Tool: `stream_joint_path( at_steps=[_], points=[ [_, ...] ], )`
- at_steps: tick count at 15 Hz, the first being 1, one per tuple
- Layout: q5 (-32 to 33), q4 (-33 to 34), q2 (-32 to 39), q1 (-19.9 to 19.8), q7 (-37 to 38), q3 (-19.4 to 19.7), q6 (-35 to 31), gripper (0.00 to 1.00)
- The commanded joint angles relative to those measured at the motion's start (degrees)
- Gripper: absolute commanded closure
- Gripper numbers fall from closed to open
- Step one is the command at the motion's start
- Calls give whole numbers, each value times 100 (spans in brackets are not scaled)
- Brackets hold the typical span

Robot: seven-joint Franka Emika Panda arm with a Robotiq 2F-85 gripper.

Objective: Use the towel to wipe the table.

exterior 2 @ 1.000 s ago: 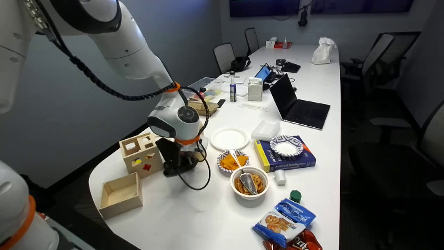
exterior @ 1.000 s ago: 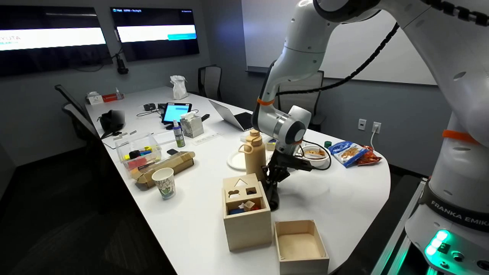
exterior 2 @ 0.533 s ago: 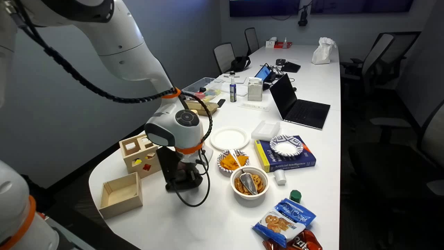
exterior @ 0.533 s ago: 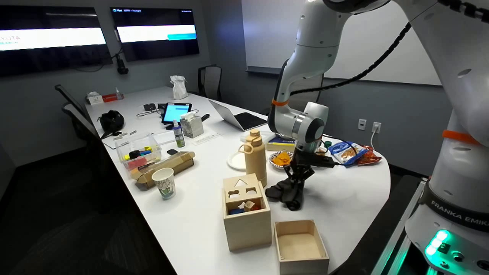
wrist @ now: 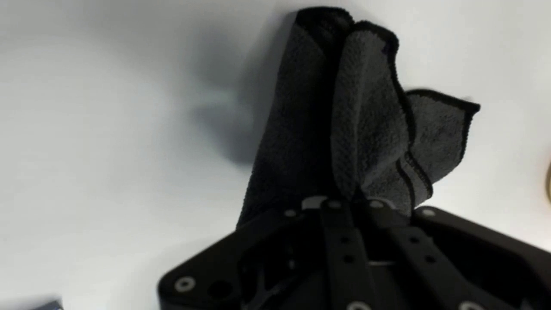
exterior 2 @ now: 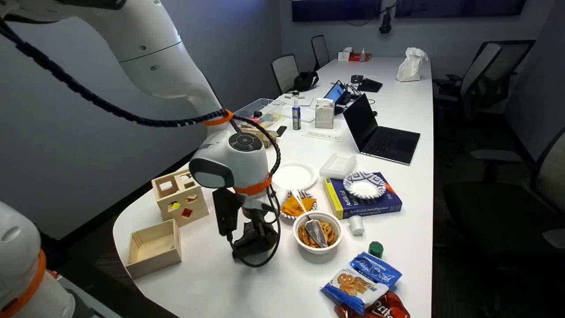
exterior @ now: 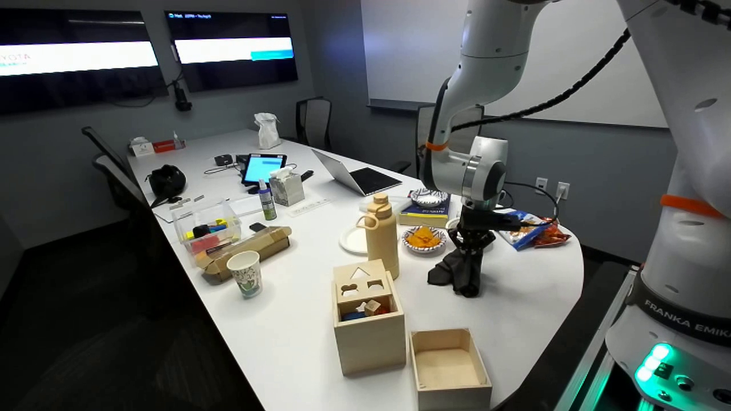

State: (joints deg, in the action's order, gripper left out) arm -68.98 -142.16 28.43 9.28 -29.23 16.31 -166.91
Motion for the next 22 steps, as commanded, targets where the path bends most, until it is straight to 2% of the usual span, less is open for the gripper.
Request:
stream_joint_path(
  at_steps=[1, 7, 8, 12, 16, 18, 22],
  points=[
    [388, 379, 73, 108, 211, 144, 133, 99],
    [1427, 606, 94, 56, 92, 17, 1927, 99],
    [2034, 546, -2, -580, 387, -559, 1960, 99],
    [3466, 252, -114, -864, 1718, -494, 2388, 99],
    [4365, 95, -204, -1256, 2955, -354, 2208, 99],
    [4473, 184, -121, -1497, 3205, -384, 1969, 99],
    [4230, 505, 81, -1992, 3170, -760, 1369, 99]
  ],
)
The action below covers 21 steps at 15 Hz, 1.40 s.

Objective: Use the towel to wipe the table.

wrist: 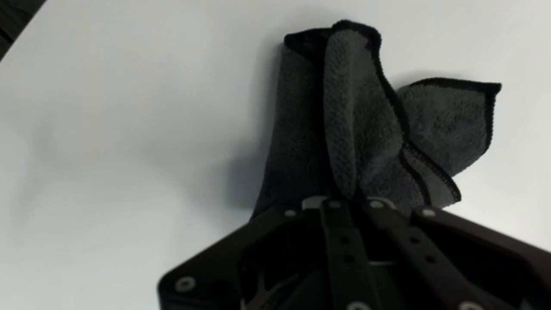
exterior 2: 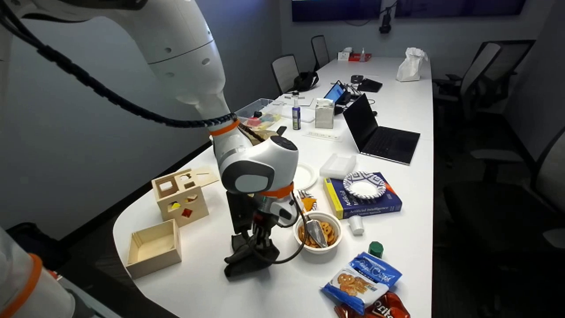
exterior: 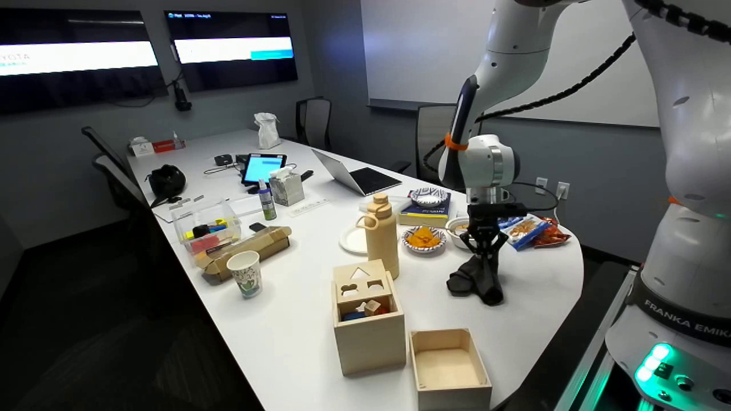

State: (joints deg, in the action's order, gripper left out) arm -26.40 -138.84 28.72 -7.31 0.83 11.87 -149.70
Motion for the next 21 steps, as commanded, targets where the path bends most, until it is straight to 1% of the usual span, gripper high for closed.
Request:
stream_joint_path(
  at_steps=[1, 3, 7, 9, 11, 14, 18, 21],
  points=[
    [-151, 247, 53, -487, 67, -502, -430, 99],
    [-240, 390, 87, -689, -56, -820, -428, 99],
    [-364, 719, 329, -957, -405, -1461, -63, 99],
    [-216, 811, 458, -943, -413, -1495, 285, 99],
    [-83, 821, 557, -874, -305, -1379, 640, 99],
    [-31, 615, 544, -880, -119, -1052, 805, 99],
    [-39, 68, 219, -940, 217, -434, 566, 99],
    [-120, 110, 261, -1117, 261, -170, 342, 99]
  ],
)
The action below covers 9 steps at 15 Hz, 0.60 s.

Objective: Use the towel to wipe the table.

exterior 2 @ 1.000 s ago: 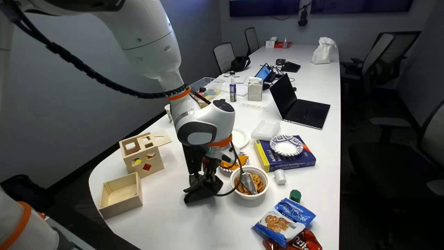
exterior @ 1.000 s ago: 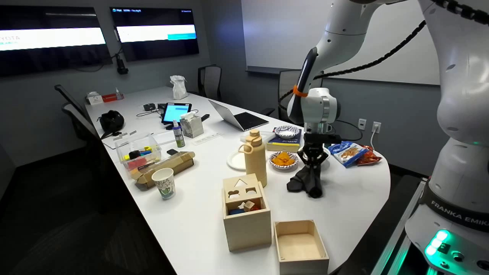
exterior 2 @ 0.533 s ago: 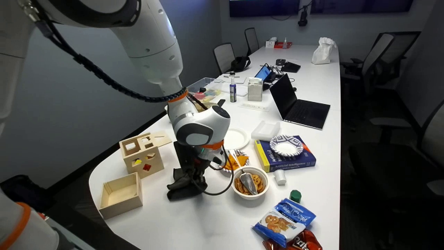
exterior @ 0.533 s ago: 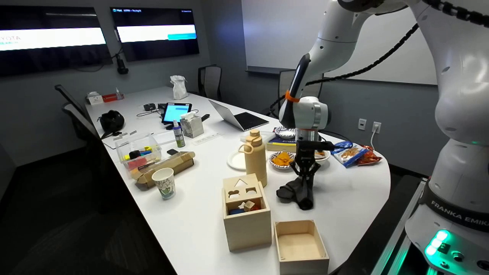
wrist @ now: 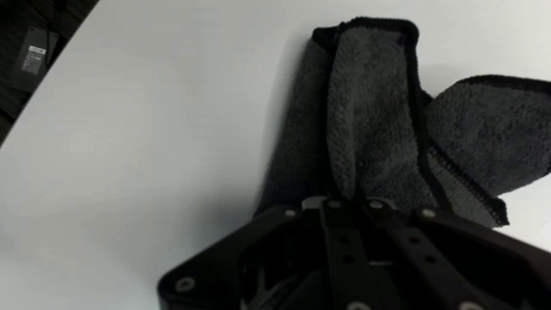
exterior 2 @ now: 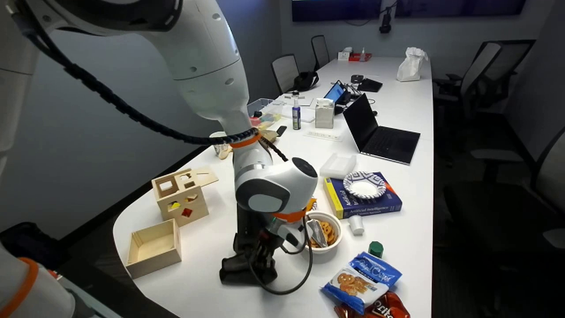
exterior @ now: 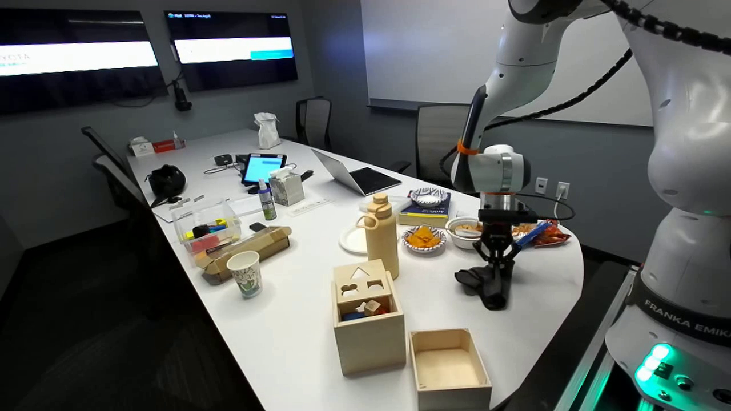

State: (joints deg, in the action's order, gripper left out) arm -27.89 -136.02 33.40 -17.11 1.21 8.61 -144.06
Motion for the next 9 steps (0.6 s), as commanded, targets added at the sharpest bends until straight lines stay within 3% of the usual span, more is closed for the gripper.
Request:
stream_joint_path(
  at_steps=[1, 4, 9],
  points=[
    [24, -61, -130, -165, 281, 203, -356, 99],
    [-87, 293, 65, -342, 305, 85, -604, 99],
    [-203, 693, 138, -565, -20, -436, -241, 99]
  ],
)
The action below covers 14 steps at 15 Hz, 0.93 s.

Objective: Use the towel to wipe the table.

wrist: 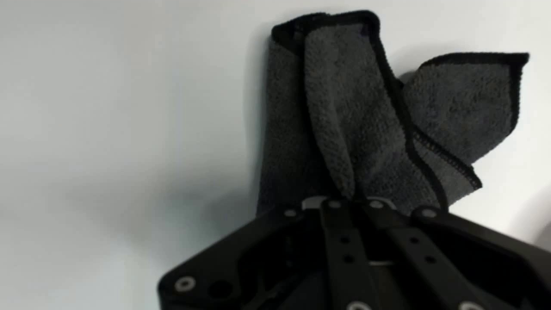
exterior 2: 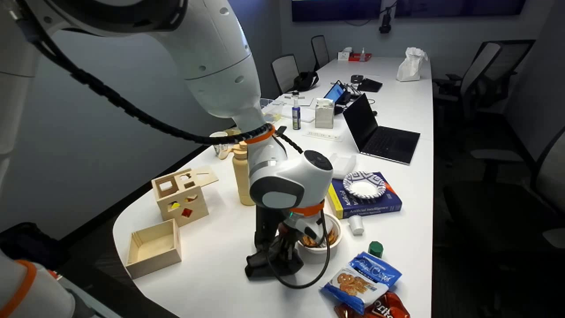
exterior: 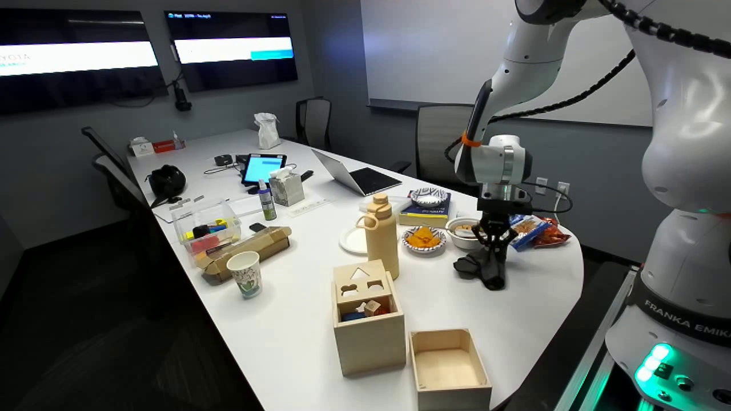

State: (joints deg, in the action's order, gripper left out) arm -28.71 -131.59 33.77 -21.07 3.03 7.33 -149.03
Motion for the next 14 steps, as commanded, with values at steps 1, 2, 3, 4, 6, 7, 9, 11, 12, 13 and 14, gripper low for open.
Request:
stream_joint_path(
  at_steps=[1, 2, 3, 4, 6, 7, 9, 11, 12, 13, 14],
  points=[
    [-132, 276, 108, -219, -304, -410, 385, 99],
    [-111, 249, 113, -245, -405, -476, 546, 99],
    [-92, 201, 114, -257, -502, -507, 689, 99],
    [-84, 118, 109, -292, -623, -516, 840, 99],
    [-8, -46, 115, -278, -662, -370, 1101, 99],
    [15, -123, 130, -298, -638, -253, 1201, 99],
    [30, -286, 119, -406, -582, 16, 1316, 99],
    [107, -463, 42, -492, -440, 379, 1396, 99],
    [139, -486, 35, -537, -380, 550, 1398, 99],
    [132, -563, -27, -581, -316, 714, 1309, 99],
    [111, -589, -63, -626, -264, 844, 1248, 99]
  ],
)
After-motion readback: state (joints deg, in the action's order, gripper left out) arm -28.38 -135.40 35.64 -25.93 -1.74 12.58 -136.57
